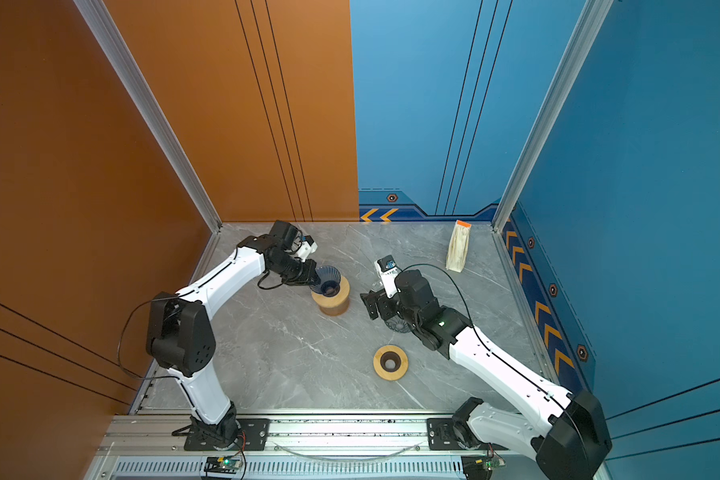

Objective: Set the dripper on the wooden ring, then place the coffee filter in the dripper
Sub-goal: 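Lower the blue dripper into the wooden stand's hole with the left gripper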

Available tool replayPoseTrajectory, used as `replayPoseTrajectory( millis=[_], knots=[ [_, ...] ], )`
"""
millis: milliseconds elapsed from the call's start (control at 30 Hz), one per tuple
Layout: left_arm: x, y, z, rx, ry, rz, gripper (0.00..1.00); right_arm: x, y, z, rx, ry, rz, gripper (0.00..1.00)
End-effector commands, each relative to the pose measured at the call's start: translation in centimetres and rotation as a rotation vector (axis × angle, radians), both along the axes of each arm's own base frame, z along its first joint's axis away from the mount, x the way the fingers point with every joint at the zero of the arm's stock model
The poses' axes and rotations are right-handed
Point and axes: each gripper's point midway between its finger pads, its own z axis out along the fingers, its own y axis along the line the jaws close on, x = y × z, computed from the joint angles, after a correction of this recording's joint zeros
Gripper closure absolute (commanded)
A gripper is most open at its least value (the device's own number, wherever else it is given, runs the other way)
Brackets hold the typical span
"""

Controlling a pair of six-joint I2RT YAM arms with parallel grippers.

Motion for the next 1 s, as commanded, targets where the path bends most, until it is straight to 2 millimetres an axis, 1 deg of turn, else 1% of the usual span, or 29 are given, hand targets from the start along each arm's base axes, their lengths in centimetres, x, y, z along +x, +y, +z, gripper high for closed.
replayPoseTrajectory(
  millis=[0, 200, 333, 500, 600, 800, 967],
  knots=[
    [-1.5, 0.8, 0.2, 0.04, 0.046, -0.058, 0.9, 0.3, -0.3, 0.0, -0.011, -0.014, -0.013, 0.0],
    [-2.6, 1.9, 0.7, 0.101, 0.053, -0.106, 0.9, 0.5, 0.1, -0.1, -0.006, 0.002, -0.003, 0.0],
    [-2.5, 2.5, 0.5, 0.106, 0.061, -0.097, 0.9, 0.6, 0.3, -0.2, -0.009, 0.006, -0.003, 0.0],
    [-1.9, 2.1, 0.0, 0.095, 0.08, -0.088, 0.9, 0.7, 0.5, 0.0, -0.005, 0.008, 0.003, 0.0],
    [-1.9, 1.7, 0.3, 0.075, 0.087, -0.1, 0.92, 0.8, 0.5, 0.0, -0.005, 0.008, 0.002, 0.0],
    [-2.8, 3.0, 0.7, 0.146, 0.103, -0.126, 0.92, 0.7, 0.5, -0.2, -0.012, 0.017, 0.002, 0.0],
    [-3.3, 2.9, 0.5, 0.143, 0.118, -0.136, 0.91, 0.7, 0.9, -0.5, -0.013, 0.031, 0.015, 0.0]
  ],
)
